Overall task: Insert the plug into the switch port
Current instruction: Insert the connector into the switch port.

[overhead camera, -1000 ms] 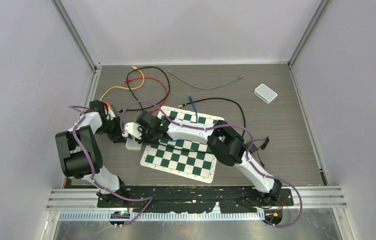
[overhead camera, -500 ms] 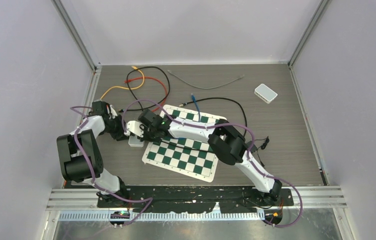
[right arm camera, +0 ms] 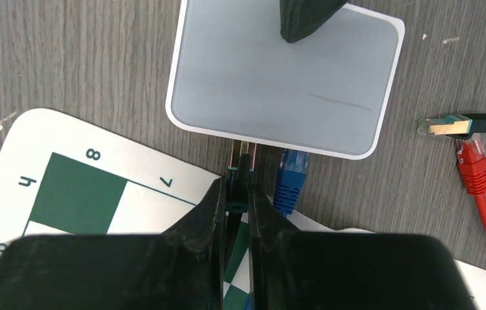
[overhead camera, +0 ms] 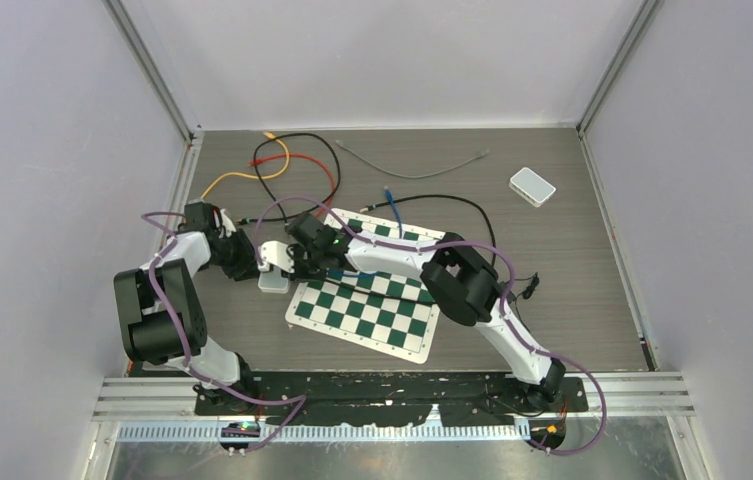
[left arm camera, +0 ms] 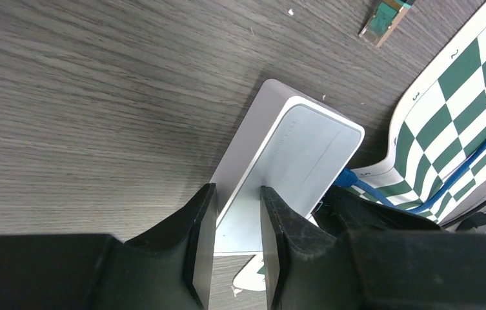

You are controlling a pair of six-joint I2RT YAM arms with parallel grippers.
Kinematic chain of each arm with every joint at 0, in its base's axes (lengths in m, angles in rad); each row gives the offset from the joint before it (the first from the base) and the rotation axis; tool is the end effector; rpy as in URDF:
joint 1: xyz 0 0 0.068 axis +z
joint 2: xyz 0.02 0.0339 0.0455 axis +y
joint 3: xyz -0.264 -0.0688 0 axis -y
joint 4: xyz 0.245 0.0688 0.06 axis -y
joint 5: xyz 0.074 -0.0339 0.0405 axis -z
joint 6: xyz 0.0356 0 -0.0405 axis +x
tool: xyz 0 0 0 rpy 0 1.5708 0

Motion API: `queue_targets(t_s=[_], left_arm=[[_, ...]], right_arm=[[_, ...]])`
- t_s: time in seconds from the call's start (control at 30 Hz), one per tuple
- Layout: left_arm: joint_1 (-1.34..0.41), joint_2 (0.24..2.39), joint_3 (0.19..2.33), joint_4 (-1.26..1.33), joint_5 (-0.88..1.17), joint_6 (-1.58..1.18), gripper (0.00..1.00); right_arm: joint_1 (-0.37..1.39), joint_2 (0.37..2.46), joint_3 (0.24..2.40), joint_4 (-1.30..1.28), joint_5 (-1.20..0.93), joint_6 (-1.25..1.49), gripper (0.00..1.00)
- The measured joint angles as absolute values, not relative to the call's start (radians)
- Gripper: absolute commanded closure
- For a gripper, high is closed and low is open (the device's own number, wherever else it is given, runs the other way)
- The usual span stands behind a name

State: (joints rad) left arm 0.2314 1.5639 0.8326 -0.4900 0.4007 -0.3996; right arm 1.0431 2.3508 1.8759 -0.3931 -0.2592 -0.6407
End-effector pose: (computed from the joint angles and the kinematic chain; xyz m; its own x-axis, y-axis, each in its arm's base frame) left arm 0.2730 0.0500 0.1582 -0.8109 -0.5591 -0.1729 -0.4306 0.7700 -0.4708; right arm 0.2545 0.4548 0.1598 0.2410 -0.7339 -0.6351 -0.9660 -0.1186 -0.2296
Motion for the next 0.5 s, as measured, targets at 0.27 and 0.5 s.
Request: queue_targets(t_s=[0.27,0.5], left_arm=[[0.231,1.565,0.838,-0.502,0.411,-0.356,0.71],[0.239,1.559,0.832,-0.501,0.426,-0.335,0.72]], right_arm=[[1.036,2.317,1.787,-0.287,-0.283,-0.657,0.95],[1.028,2.316,1.774,-0.258,-0.303,-0.645,0.95]])
